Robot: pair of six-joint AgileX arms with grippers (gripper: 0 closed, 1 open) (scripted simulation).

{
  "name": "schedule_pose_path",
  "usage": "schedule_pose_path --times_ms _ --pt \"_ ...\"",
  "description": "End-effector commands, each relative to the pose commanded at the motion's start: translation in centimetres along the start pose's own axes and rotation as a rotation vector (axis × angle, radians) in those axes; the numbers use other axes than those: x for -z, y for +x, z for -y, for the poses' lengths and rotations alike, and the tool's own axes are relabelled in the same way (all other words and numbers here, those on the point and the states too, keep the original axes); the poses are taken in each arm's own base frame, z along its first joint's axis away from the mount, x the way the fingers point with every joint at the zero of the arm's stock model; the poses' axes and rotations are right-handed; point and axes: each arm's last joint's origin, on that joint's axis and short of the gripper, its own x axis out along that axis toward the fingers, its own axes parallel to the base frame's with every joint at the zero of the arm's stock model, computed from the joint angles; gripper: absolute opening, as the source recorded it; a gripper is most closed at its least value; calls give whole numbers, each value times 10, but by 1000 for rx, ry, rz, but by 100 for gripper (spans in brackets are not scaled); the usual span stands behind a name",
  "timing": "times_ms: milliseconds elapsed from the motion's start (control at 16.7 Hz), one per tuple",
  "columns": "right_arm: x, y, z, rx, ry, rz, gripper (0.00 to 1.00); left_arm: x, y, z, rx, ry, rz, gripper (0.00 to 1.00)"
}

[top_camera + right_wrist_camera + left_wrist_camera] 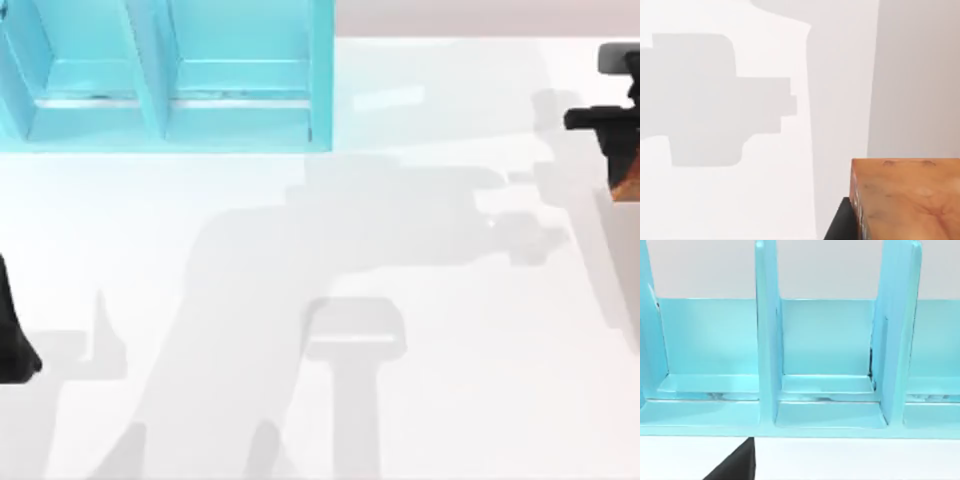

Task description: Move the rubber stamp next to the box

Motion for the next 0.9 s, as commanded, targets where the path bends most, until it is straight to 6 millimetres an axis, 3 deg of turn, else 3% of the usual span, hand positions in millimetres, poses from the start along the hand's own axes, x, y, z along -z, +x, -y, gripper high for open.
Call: schedule_pose_path --times_ms 540,900 --pt "0 0 0 0 0 0 98 0 0 0 0 0 0 100" --pt "0 0 0 0 0 0 100 0 0 0 0 0 0 100"
